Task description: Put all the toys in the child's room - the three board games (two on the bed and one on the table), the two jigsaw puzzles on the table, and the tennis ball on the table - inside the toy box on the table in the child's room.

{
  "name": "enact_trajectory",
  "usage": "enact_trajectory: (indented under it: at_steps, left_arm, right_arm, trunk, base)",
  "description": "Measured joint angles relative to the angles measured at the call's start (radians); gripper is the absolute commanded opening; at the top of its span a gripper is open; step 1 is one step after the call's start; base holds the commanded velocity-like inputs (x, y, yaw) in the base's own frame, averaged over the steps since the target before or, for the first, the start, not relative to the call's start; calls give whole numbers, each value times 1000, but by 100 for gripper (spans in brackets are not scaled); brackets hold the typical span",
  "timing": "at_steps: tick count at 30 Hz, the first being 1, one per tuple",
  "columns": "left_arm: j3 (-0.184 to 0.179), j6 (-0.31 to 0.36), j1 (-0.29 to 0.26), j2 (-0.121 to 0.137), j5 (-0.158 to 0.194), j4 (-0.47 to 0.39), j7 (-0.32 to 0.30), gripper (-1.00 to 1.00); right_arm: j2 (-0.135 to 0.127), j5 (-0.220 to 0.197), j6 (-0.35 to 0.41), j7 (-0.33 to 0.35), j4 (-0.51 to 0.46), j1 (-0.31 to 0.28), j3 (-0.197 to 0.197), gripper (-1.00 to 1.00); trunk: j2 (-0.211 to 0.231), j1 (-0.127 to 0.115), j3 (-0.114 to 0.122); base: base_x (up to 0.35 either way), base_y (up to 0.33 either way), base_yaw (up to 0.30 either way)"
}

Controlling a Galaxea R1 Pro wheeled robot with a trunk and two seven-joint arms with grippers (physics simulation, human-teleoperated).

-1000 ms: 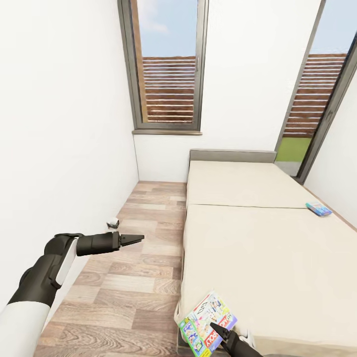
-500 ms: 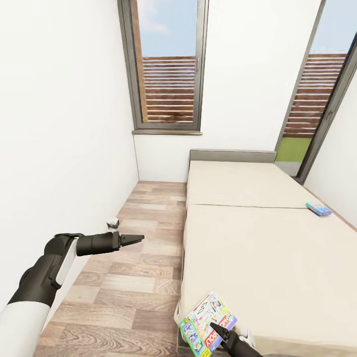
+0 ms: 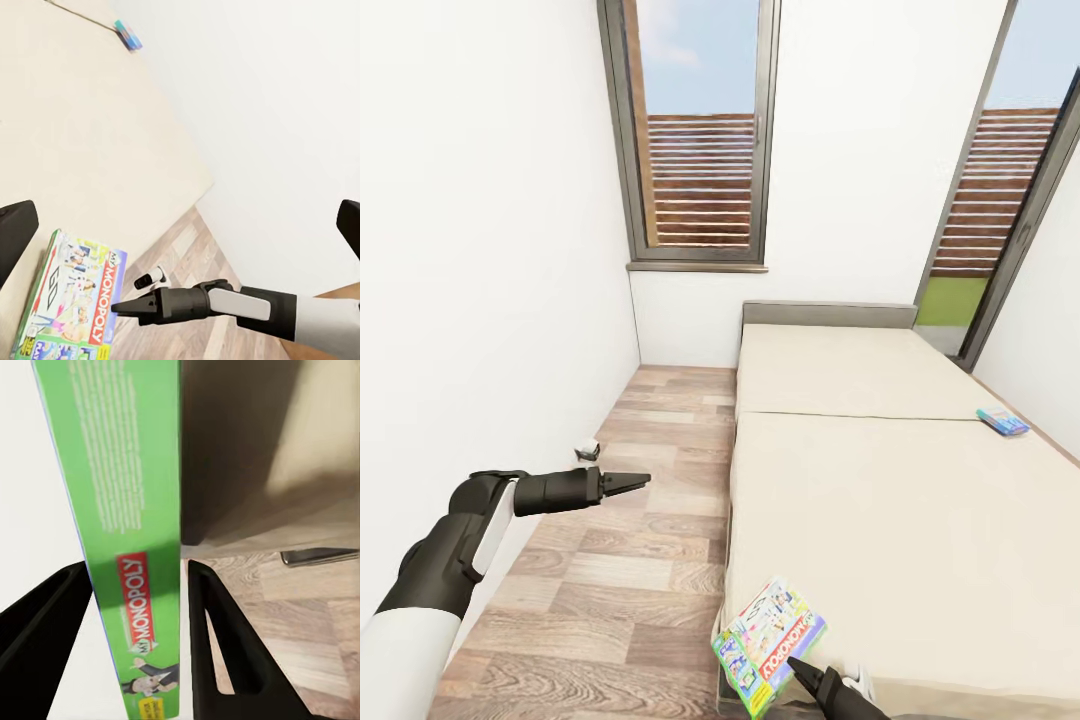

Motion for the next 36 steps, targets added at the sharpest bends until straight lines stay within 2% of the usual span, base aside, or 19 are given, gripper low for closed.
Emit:
enact_trajectory:
  at_steps: [17, 30, 36]
  left_arm:
    - [0, 0, 0, 0, 0, 0, 0, 100]
    - [0, 0, 0, 0, 0, 0, 0, 100]
    - [1, 0, 0, 0, 1, 0, 0, 100]
  right_arm:
    - [0, -1, 2, 0, 0, 0, 0, -100]
    - [0, 0, 1, 0, 0, 0, 0, -100]
    - [0, -1, 1, 0, 0, 0, 0, -100]
  trunk:
    - [119, -65, 53]
    - [119, -65, 53]
    - [161, -88, 72]
  base:
    - [0, 0, 0]
    - [0, 0, 0]
    - [0, 0, 0]
